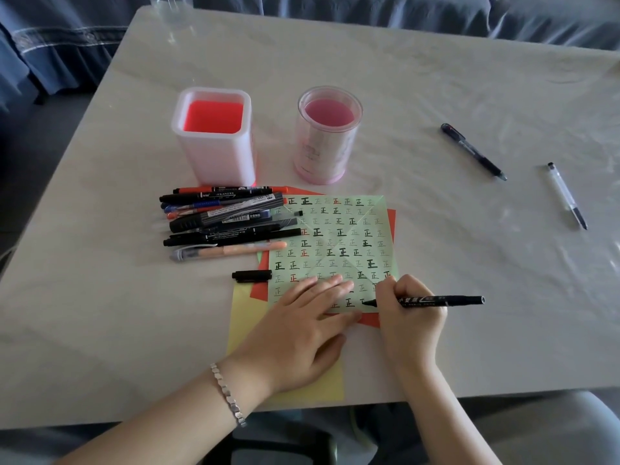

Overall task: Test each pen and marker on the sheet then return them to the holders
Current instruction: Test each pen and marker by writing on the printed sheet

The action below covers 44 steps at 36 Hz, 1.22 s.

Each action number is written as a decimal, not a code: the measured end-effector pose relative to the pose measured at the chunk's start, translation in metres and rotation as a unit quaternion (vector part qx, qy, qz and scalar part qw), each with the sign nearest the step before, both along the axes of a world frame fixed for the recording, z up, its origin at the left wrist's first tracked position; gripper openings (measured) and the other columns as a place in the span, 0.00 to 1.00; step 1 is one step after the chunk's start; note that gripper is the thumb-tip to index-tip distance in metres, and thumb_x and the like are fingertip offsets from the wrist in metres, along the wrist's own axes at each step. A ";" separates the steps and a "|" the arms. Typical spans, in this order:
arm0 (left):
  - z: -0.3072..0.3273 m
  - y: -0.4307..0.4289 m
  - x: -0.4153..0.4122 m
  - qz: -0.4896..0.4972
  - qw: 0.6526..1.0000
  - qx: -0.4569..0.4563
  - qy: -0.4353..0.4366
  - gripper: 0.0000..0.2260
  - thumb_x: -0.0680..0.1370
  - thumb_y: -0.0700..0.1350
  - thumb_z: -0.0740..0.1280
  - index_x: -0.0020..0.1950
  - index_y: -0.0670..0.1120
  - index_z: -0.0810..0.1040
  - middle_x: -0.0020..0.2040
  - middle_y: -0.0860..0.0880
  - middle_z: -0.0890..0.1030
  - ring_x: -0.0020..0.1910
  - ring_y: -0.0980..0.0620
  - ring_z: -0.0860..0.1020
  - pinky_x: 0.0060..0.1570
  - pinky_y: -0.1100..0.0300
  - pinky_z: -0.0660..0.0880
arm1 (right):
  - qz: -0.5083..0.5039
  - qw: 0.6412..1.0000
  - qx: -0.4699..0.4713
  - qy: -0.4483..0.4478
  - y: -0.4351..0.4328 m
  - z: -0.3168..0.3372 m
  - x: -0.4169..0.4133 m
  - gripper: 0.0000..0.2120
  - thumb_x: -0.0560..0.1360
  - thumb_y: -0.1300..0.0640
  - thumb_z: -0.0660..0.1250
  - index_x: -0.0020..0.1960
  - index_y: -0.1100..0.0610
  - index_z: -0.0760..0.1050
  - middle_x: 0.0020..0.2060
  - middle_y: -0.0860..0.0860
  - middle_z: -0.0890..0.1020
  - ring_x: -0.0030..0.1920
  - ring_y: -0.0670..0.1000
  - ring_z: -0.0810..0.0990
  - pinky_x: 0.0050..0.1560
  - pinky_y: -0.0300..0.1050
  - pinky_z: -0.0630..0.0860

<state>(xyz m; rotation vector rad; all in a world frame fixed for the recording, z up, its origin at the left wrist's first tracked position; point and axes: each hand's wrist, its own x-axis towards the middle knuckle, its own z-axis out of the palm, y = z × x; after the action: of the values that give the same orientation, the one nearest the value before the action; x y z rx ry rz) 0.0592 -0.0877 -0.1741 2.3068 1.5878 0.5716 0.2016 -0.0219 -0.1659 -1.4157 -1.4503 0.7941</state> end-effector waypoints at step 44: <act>-0.001 0.000 -0.001 -0.002 1.000 -0.002 0.003 0.15 0.78 0.48 0.59 0.62 0.51 0.77 0.68 0.46 0.71 0.70 0.48 0.65 0.70 0.52 0.57 | -0.036 0.999 0.001 -0.015 0.001 0.000 0.002 0.17 0.64 0.61 0.60 0.23 0.52 0.55 0.17 0.46 0.65 0.22 0.45 0.60 0.24 0.33 0.56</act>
<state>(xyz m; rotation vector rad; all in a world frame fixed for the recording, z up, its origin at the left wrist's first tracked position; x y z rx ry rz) 0.0587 -0.0875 -0.1746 2.3099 1.5852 0.5621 0.2036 -0.0211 -0.1659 -1.4759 -1.4134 0.7283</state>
